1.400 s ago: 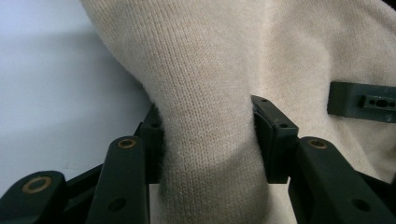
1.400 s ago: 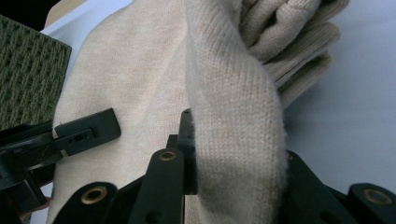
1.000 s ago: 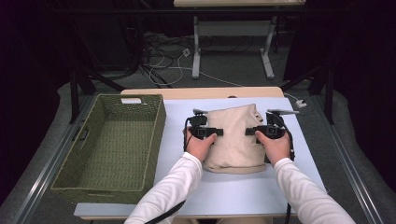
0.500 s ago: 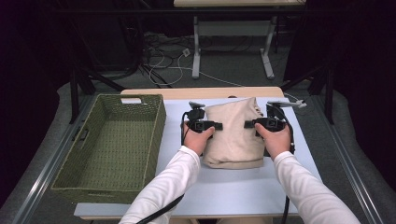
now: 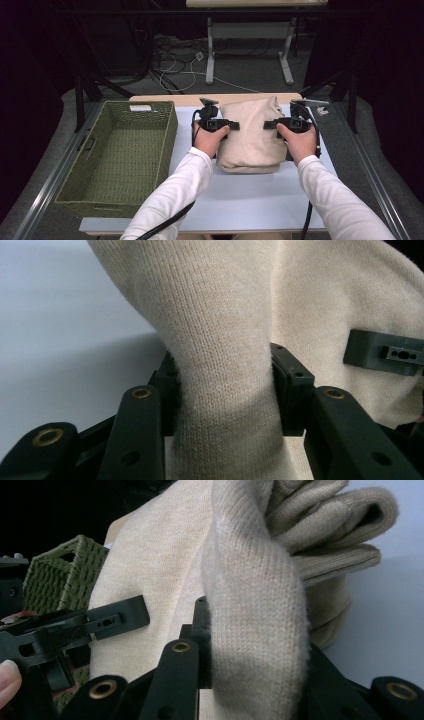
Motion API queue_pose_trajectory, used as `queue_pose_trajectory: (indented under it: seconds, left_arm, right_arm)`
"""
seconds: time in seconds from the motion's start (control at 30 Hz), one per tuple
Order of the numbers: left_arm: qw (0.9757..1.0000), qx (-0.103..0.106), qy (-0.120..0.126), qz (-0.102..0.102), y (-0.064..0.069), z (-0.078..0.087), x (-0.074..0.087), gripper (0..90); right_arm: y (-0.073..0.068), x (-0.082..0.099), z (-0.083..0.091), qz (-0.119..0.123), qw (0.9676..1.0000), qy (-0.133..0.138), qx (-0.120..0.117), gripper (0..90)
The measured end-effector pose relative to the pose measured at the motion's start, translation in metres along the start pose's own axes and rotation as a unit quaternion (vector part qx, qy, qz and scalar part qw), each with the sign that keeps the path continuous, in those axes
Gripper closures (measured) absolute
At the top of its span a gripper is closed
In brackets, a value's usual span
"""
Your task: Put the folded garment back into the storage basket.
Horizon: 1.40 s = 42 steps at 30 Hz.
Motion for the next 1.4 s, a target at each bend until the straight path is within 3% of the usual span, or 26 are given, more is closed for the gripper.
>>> queue_pose_trajectory:
  seconds: [0.27,0.7,1.4]
  left_arm:
    - [1.0,-0.003,0.007,-0.003,0.01,0.022,-0.015,58.0]
    - [0.9999,-0.007,0.014,-0.005,0.009,0.053,-0.03,58.0]
    - [0.9996,-0.012,0.024,-0.003,0.013,0.083,-0.042,58.0]
  right_arm:
    - [-0.018,-0.014,0.007,0.005,0.9999,0.01,-0.009,75.9]
    - [-0.046,-0.027,0.005,0.005,0.9996,0.012,-0.024,75.9]
    - [-0.077,-0.041,0.01,0.021,0.9993,0.016,-0.027,75.8]
Point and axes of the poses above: each handheld gripper's, and its own axes: z roughly backward along the jaws, x roughly out of its underside, y roughly to its right, the point moved 8 cm from there along -z, roughly forward along the jaws, and after that the axes turned 10 degrees about z, right-handed, at the moved point
